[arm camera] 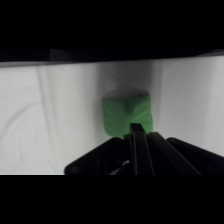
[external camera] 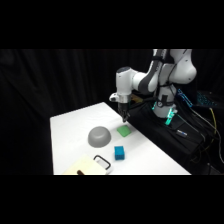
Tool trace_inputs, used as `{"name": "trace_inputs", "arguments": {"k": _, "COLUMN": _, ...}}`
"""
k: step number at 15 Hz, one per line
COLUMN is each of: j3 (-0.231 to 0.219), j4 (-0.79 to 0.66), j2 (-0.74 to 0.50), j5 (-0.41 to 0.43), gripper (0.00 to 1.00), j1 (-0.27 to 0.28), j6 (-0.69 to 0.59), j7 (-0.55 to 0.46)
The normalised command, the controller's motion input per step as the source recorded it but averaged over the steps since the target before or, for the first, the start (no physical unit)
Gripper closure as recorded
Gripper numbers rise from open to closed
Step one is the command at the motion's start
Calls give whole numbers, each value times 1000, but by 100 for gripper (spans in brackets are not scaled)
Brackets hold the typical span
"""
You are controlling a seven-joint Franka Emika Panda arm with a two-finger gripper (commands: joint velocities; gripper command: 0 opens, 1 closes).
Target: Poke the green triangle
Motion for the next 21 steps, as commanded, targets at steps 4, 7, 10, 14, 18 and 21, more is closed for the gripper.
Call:
{"name": "trace_inputs", "arguments": {"k": 4, "j3": 99, "j4": 101, "j2": 488, "j5": 220, "gripper": 97, "j1": -22, "j6": 505, "j7": -223}}
{"name": "trace_inputs", "arguments": {"k": 7, "j3": 200, "j4": 215, "j2": 533, "j5": 217, "gripper": 98, "j1": -120, "j6": 301, "j7": -217}}
{"name": "trace_inputs", "arguments": {"k": 10, "j3": 106, "j4": 179, "j2": 396, "j5": 47, "gripper": 98, "j1": -56, "j6": 141, "j7": -69}}
{"name": "trace_inputs", "arguments": {"k": 14, "j3": -68, "j4": -42, "j2": -83, "j5": -123, "gripper": 98, "j1": 73, "j6": -95, "j7": 58}}
{"name": "trace_inputs", "arguments": {"k": 18, "j3": -145, "j4": -210, "j2": -572, "j5": -204, "gripper": 98, "j1": 104, "j6": -353, "j7": 177}}
{"name": "trace_inputs", "arguments": {"k": 21, "j3": -76, "j4": -128, "j2": -599, "j5": -205, "gripper": 92, "j1": 35, "j6": -430, "j7": 199}}
